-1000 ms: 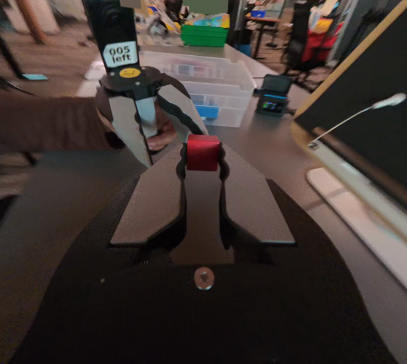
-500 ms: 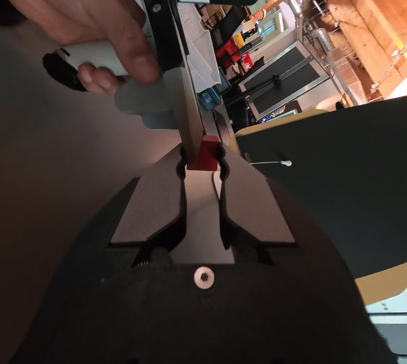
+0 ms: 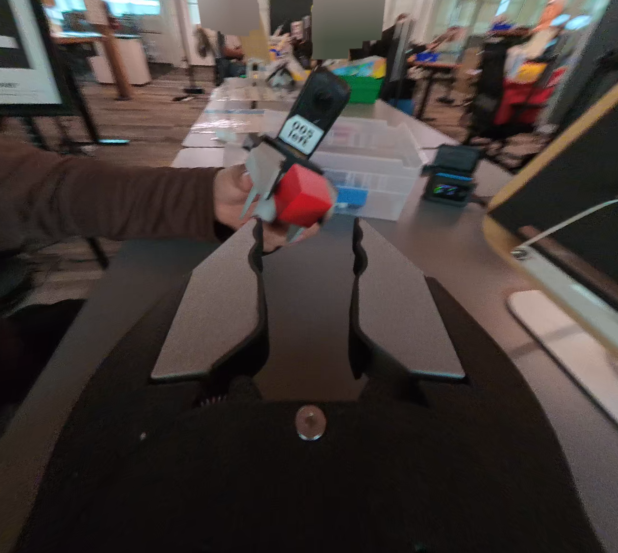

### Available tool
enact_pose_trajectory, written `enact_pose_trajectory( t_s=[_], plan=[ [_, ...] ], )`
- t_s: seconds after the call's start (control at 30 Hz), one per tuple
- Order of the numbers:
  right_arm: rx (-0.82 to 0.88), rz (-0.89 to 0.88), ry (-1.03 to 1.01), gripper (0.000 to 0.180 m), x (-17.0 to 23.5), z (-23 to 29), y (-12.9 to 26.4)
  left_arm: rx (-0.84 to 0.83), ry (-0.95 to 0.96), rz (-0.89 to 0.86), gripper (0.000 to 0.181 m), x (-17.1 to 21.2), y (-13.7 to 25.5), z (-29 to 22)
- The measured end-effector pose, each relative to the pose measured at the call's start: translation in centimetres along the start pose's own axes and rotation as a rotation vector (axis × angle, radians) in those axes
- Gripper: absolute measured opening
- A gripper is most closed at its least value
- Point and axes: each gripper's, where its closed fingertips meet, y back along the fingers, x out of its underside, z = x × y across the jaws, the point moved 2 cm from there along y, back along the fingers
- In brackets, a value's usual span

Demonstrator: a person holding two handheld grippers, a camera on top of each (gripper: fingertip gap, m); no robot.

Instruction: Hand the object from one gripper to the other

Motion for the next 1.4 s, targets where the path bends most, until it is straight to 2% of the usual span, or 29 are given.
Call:
enact_pose_trajectory(
  t_s=[0.07, 0.3, 0.33, 0.4, 0.5, 0.6, 0.7, 0.83, 0.9, 0.97, 1.1, 1.23, 1.3, 1.4],
  plan=[
    [0.105, -0.003, 0.103, 0.050, -0.6, -0.5, 0.5, 0.045, 0.080, -0.002, 0.031, 0.3, -0.2, -0.2],
    [0.196, 0.129, 0.331, 0.050, 0.3, 0.5, -0.5, 0.127, 0.306, -0.087, 0.031, 0.1, -0.5, 0.2],
    [0.206, 0.139, 0.344, 0.047, 0.4, 0.5, -0.7, 0.131, 0.329, -0.082, 0.031, 0.4, -0.7, 0.4],
    [0.232, 0.155, 0.375, 0.024, 0.7, 0.3, -0.9, 0.130, 0.346, -0.072, 0.031, 0.8, -1.1, 0.5],
    [0.220, 0.195, 0.308, 0.024, 1.0, -0.3, -0.6, 0.062, 0.314, -0.055, 0.031, 0.7, -1.1, 1.2],
    [0.190, 0.167, 0.128, 0.024, 0.9, -1.4, 0.1, -0.069, 0.159, -0.002, 0.031, 0.4, -0.1, 2.0],
    [0.138, 0.131, -0.073, 0.024, 0.9, -2.4, 0.9, -0.218, -0.008, 0.059, 0.047, 0.1, 0.7, 2.9],
    [-0.063, 0.147, -0.411, 0.024, 2.4, -1.9, 1.0, -0.443, -0.410, 0.244, 0.074, 1.0, 0.7, 3.7],
    [-0.125, 0.146, -0.530, 0.025, 2.9, -1.8, 0.9, -0.487, -0.580, 0.344, 0.076, 2.1, 0.3, 3.5],
    [-0.172, 0.153, -0.608, 0.024, 3.3, -1.5, 0.9, -0.526, -0.725, 0.411, 0.071, 2.9, -0.1, 3.5],
    [-0.207, 0.218, -0.650, 0.024, 4.3, -0.9, 0.9, -0.580, -0.984, 0.425, 0.060, 3.0, -0.5, 3.1],
    [-0.257, 0.256, -0.701, 0.024, 5.1, -0.1, 0.3, -0.586, -1.281, 0.402, 0.036, 3.6, -1.2, 1.9],
    [-0.269, 0.266, -0.701, 0.024, 5.3, 0.1, 0.1, -0.583, -1.323, 0.441, 0.027, 4.2, -1.5, 2.0],
    [-0.280, 0.252, -0.674, 0.023, 5.0, 0.2, 0.3, -0.577, -1.252, 0.434, 0.026, 3.9, -1.5, 2.0]
  ],
)
